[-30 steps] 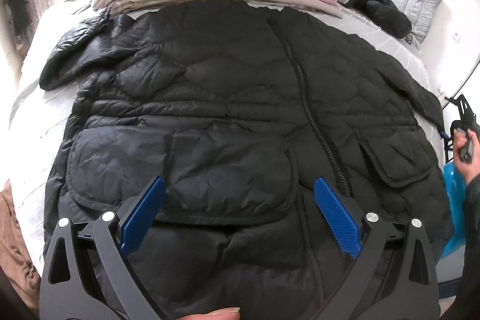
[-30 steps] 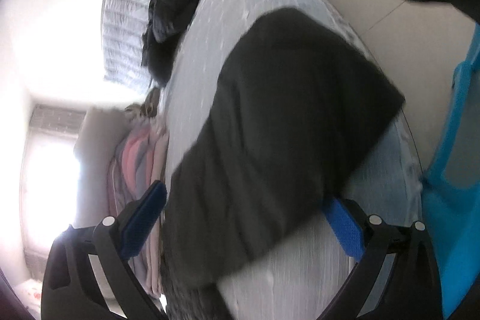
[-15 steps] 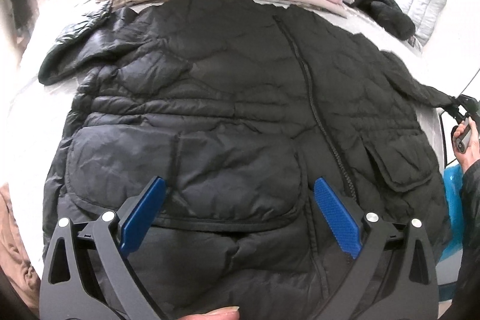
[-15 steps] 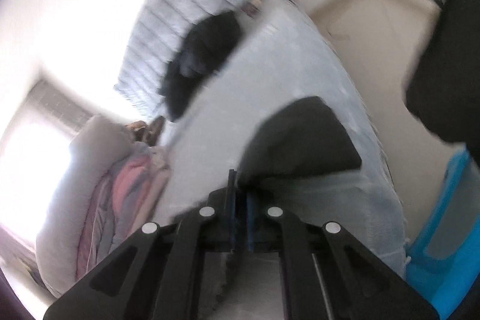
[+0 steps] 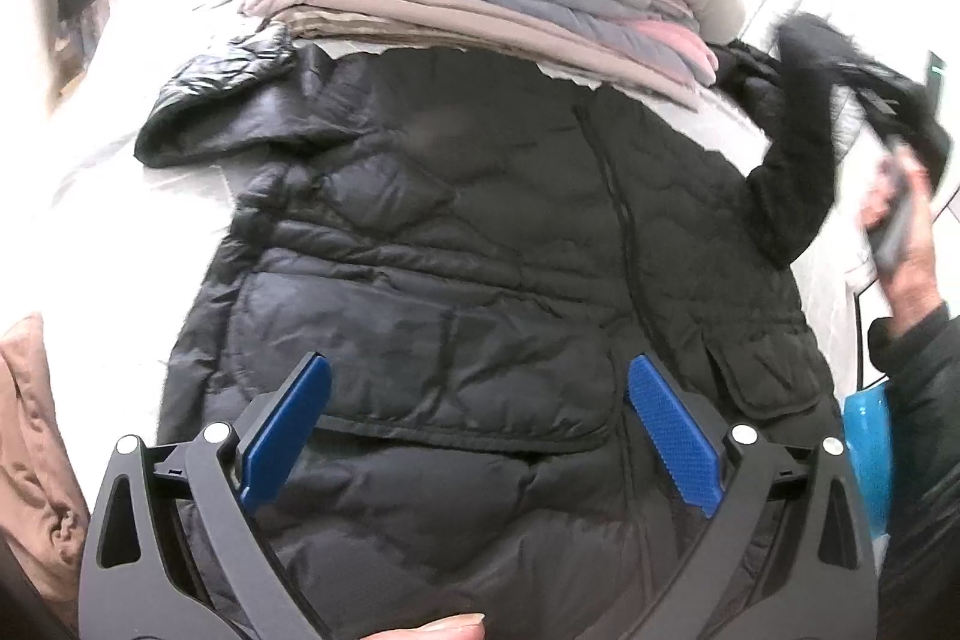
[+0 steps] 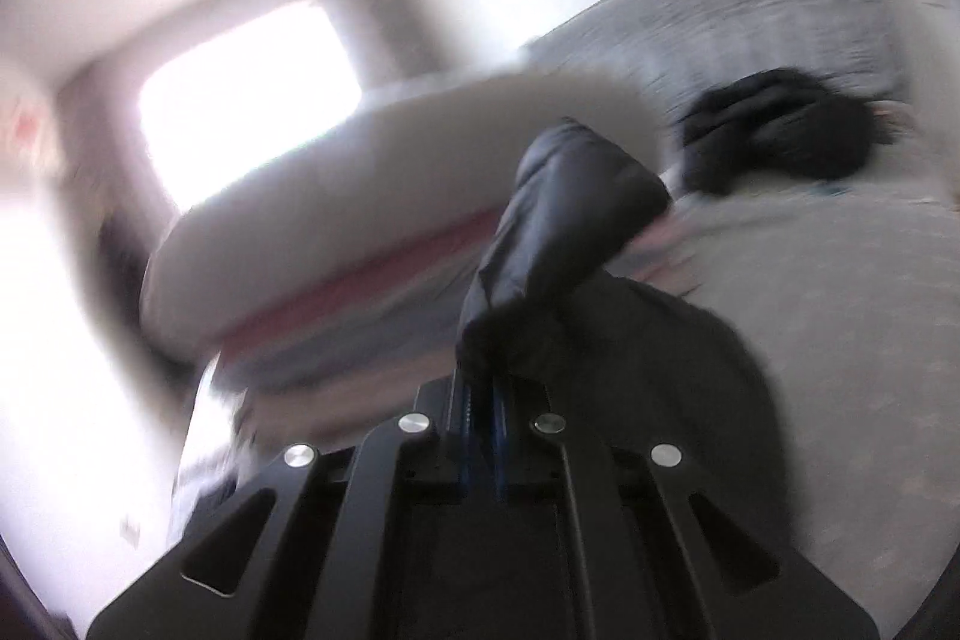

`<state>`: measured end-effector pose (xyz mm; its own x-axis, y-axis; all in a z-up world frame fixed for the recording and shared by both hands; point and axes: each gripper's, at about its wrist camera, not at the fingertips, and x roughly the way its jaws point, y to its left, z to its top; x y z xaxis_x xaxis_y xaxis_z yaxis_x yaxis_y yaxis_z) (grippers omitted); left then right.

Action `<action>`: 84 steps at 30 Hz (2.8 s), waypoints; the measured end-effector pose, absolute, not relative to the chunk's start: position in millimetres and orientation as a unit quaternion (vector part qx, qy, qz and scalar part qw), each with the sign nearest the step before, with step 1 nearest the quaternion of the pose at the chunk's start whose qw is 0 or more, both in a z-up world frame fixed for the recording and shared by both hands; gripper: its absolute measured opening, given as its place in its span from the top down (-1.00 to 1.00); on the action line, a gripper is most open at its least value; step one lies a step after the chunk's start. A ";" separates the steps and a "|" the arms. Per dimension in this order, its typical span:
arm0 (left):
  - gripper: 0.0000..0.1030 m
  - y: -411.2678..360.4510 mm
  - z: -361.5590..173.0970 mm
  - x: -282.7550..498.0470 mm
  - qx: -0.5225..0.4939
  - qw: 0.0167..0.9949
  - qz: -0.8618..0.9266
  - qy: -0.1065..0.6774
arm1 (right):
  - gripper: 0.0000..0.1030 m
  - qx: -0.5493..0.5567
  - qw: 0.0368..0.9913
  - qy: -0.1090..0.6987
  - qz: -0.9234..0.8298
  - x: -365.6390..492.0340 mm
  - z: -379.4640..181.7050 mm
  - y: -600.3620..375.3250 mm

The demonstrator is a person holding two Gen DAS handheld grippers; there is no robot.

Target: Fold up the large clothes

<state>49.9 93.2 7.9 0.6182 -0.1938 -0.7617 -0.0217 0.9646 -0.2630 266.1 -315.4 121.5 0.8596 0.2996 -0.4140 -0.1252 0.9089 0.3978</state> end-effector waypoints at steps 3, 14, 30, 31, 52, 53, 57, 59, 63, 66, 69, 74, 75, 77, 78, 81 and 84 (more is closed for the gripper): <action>-0.86 105.5 12.2 45.3 -0.133 0.892 -0.045 0.430 | 0.87 0.140 0.933 0.295 0.154 288.4 72.0 -234.7; -0.86 134.6 21.1 36.0 -0.158 0.892 -0.038 0.421 | -0.32 0.129 0.847 0.439 0.269 299.8 -27.8 -159.8; -0.86 142.7 2.0 51.2 -0.145 0.877 -0.036 0.456 | -0.74 0.209 0.848 0.442 0.204 190.9 -6.8 -224.1; -0.86 143.3 0.8 51.5 -0.149 0.875 -0.038 0.459 | -0.74 0.213 0.848 0.438 0.208 175.7 -7.0 -221.0; -0.86 245.0 20.7 24.2 -0.177 0.893 0.144 0.387 | -0.74 0.298 0.683 0.507 0.432 266.7 -0.2 48.5; -0.86 250.8 23.4 21.4 -0.174 0.895 0.148 0.383 | -0.74 0.317 0.669 0.524 0.421 285.7 -16.4 65.8; -0.86 255.4 33.8 16.5 -0.154 0.902 0.153 0.372 | -0.75 0.347 0.665 0.545 0.374 330.2 -54.6 109.4; -0.86 253.9 35.6 16.5 -0.151 0.903 0.147 0.374 | -0.74 0.356 0.667 0.545 0.363 346.3 -68.4 123.2; -0.86 254.9 36.8 15.8 -0.157 0.902 0.129 0.380 | -0.73 0.378 0.671 0.534 0.350 363.9 -80.8 136.5; -0.86 250.6 39.5 13.2 -0.151 0.906 0.126 0.375 | 0.56 0.368 0.680 0.528 0.350 362.8 -79.7 140.7; -0.86 248.0 40.5 13.1 -0.147 0.908 0.121 0.373 | 0.84 0.347 0.699 0.519 0.349 358.9 -73.3 143.0; -0.86 244.8 40.2 13.0 -0.148 0.908 0.117 0.374 | 0.86 0.320 0.732 0.482 0.360 349.7 -44.8 135.2; -0.86 244.6 39.9 13.0 -0.147 0.908 0.117 0.374 | 0.86 0.317 0.736 0.475 0.364 348.6 -39.0 132.6; -0.86 243.2 39.5 13.3 -0.146 0.908 0.116 0.375 | 0.86 0.309 0.749 0.455 0.370 346.5 -17.6 123.2; -0.86 243.1 38.7 13.7 -0.146 0.908 0.115 0.376 | 0.86 0.306 0.755 0.444 0.373 344.3 -5.3 115.3; -0.86 242.0 36.9 14.6 -0.146 0.907 0.114 0.379 | 0.86 0.299 0.775 0.408 0.380 339.8 29.7 87.1; -0.86 236.1 36.4 16.4 -0.138 0.907 0.112 0.381 | 0.86 0.293 0.796 0.375 0.374 334.4 64.8 38.4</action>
